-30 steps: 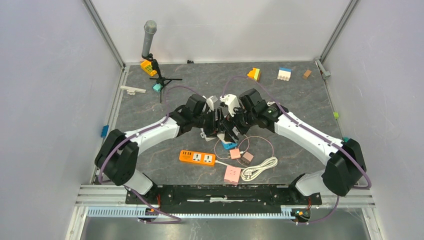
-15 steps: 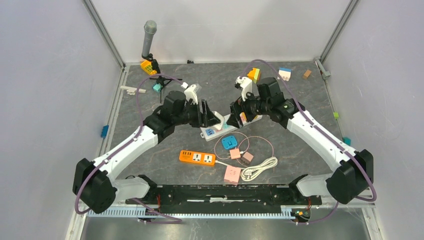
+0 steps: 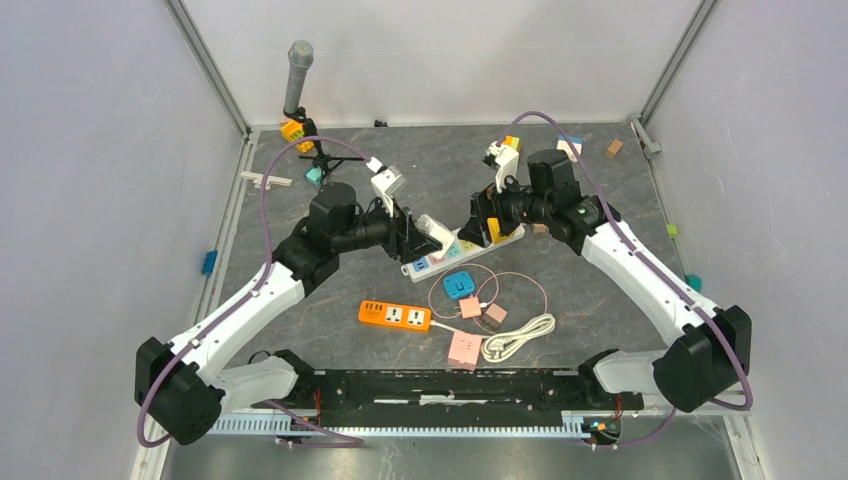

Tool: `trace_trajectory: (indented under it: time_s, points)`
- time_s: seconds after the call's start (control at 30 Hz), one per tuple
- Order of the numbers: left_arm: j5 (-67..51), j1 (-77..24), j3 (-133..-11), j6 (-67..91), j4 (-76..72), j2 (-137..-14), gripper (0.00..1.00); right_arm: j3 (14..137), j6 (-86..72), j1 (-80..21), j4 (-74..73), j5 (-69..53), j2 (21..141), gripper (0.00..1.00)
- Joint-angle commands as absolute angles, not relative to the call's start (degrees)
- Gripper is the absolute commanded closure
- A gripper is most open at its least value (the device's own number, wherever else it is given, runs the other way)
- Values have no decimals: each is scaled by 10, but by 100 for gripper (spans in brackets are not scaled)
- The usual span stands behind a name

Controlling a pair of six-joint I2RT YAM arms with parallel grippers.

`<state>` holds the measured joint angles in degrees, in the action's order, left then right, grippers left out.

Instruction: Insert the plug

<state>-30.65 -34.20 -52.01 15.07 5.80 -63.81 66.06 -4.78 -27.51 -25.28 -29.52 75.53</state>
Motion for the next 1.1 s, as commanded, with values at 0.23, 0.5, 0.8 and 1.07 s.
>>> trace_trajectory:
  time_s: [0.23, 0.5, 0.8, 1.07]
  points:
    - [-417, -329, -503, 256, -138, -609, 98, 654, -66, -231, -247, -283, 731, 2]
    - [-447, -322, -450, 315, -237, -578, 98, 651, -77, -226, -245, -295, 739, 2]
    - [-500, -320, -445, 315, -253, -564, 98, 651, -77, -224, -245, -292, 747, 2]
    - [-541, -320, -443, 366, -328, -571, 98, 657, -72, -218, -265, -254, 761, 2]
